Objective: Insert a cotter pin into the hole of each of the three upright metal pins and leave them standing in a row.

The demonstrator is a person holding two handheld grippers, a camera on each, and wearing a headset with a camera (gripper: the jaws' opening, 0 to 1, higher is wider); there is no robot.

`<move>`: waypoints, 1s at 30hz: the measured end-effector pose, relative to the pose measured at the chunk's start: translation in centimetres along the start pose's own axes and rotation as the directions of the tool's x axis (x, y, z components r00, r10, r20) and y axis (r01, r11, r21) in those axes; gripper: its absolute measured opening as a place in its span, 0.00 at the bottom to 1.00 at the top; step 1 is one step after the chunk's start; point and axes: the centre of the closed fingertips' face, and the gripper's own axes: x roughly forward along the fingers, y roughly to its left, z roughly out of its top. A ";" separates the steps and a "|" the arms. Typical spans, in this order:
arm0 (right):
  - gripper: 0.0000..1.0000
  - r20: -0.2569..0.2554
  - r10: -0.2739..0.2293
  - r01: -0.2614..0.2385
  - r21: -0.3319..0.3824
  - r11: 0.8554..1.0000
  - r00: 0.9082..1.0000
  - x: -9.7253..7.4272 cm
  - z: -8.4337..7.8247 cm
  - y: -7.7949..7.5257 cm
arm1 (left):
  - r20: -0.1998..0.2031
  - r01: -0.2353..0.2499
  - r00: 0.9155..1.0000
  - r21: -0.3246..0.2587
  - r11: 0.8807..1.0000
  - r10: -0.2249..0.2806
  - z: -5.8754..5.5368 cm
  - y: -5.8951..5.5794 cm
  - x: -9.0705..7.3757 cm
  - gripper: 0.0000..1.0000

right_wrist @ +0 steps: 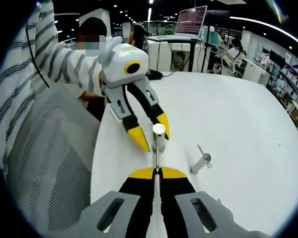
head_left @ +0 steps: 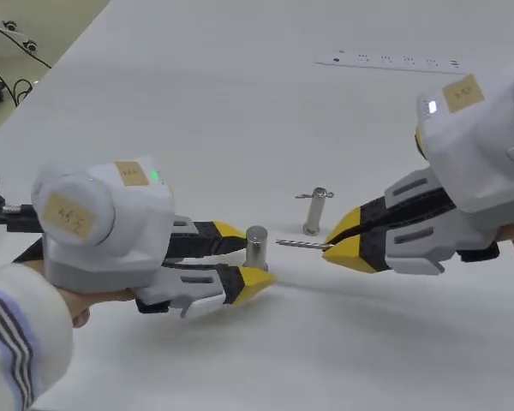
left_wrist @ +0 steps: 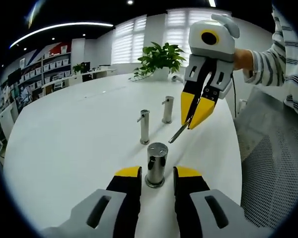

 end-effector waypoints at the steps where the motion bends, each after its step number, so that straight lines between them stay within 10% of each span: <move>1: 0.05 0.002 -0.001 0.001 0.002 1.000 1.000 0.0 0.0 -0.1 | -0.002 0.000 1.000 -0.005 1.000 0.000 0.0 0.0 0.0 0.20; 30: 0.05 0.039 -0.005 0.004 0.024 1.000 0.999 1.3 0.8 -0.3 | 0.027 -0.019 0.999 -0.060 0.998 0.020 -0.2 -0.3 0.2 0.12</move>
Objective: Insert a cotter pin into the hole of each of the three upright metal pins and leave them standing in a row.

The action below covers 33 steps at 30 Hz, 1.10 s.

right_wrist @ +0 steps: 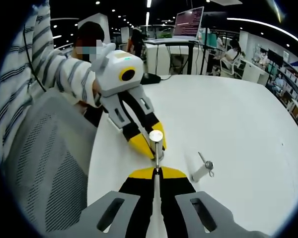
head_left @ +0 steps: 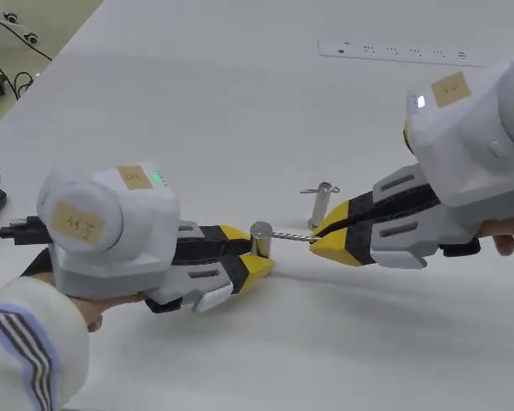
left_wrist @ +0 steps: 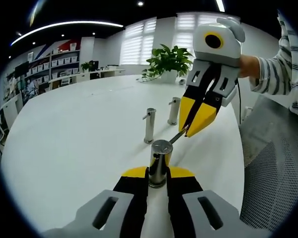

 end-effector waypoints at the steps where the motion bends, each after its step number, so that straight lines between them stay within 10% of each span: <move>1: 0.05 0.009 -0.005 0.005 0.008 1.000 1.000 0.1 0.1 -0.1 | 0.001 -0.002 1.000 -0.002 1.000 0.002 0.0 0.0 0.0 0.12; 33: 0.12 0.029 -0.004 0.004 0.024 1.000 1.000 1.8 1.9 0.4 | 0.012 -0.026 1.000 -0.031 0.999 0.026 -0.1 0.2 0.2 0.12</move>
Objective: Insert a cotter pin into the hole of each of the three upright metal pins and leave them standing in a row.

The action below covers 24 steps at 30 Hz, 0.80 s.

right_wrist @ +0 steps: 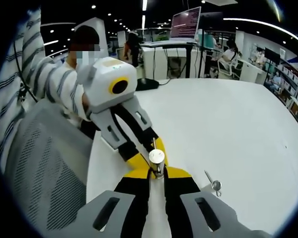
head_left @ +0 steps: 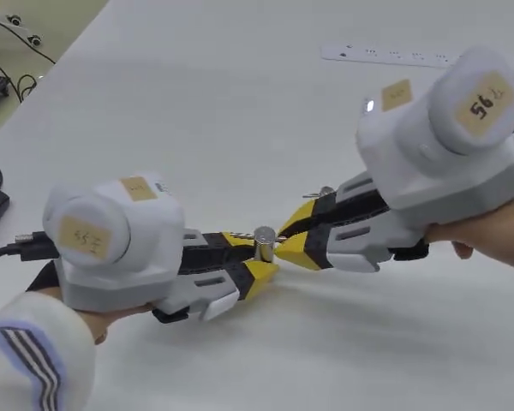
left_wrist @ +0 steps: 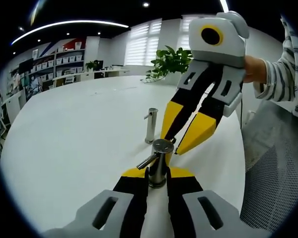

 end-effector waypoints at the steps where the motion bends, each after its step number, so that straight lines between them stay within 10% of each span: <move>1: 0.12 -0.004 -0.002 0.002 -0.001 1.000 1.000 -0.1 -0.1 0.0 | 0.000 0.000 1.000 -0.002 1.000 0.000 0.0 0.0 0.0 0.12; 24: 0.18 -0.025 0.002 -0.003 -0.041 0.999 1.000 0.7 0.3 0.3 | 0.006 -0.010 1.000 -0.020 1.000 0.010 0.0 -0.3 0.1 0.13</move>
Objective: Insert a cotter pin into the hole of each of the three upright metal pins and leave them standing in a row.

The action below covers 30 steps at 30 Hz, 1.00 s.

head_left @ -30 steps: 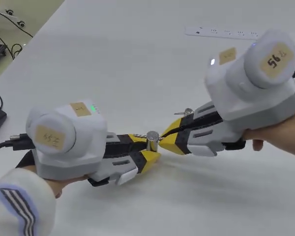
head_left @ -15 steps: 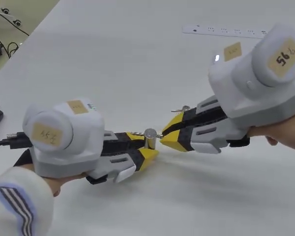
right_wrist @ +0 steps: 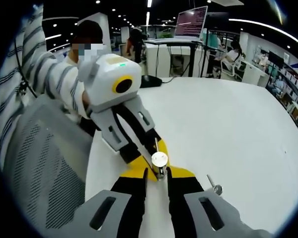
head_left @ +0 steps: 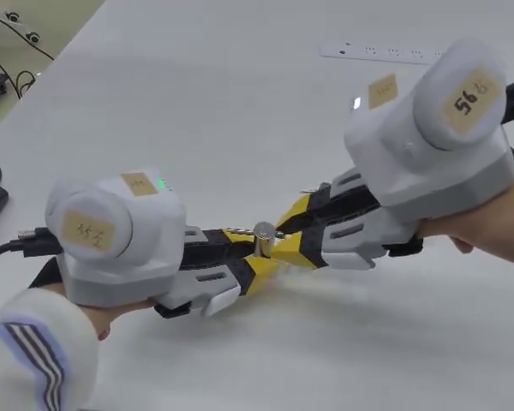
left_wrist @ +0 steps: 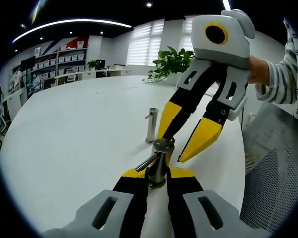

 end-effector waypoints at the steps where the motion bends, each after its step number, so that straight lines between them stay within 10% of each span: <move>1: 0.18 0.003 -0.005 0.005 0.004 1.000 1.000 0.1 0.1 -0.1 | -0.001 0.001 1.000 0.001 1.000 -0.001 0.0 0.0 0.0 0.13; 7: 0.19 0.030 -0.007 0.006 0.032 0.999 1.000 0.9 0.6 -0.1 | -0.020 0.019 1.000 0.035 0.999 -0.018 -0.1 -0.4 0.0 0.15; 16: 0.17 0.045 -0.012 0.009 0.056 0.998 0.999 1.8 0.6 -0.3 | -0.039 0.025 0.999 0.082 0.996 -0.022 -0.9 -0.9 -0.3 0.50; 23: 0.16 0.062 -0.016 0.014 0.033 0.999 0.998 2.1 0.6 -0.3 | 0.032 0.031 0.999 -0.036 0.999 -0.030 0.0 -1.1 -1.5 0.82; 30: 0.16 0.095 -0.022 0.017 0.049 0.999 0.995 2.1 0.7 -0.5 | 0.058 -0.011 0.998 -0.104 0.995 0.017 0.3 -0.4 -2.6 0.85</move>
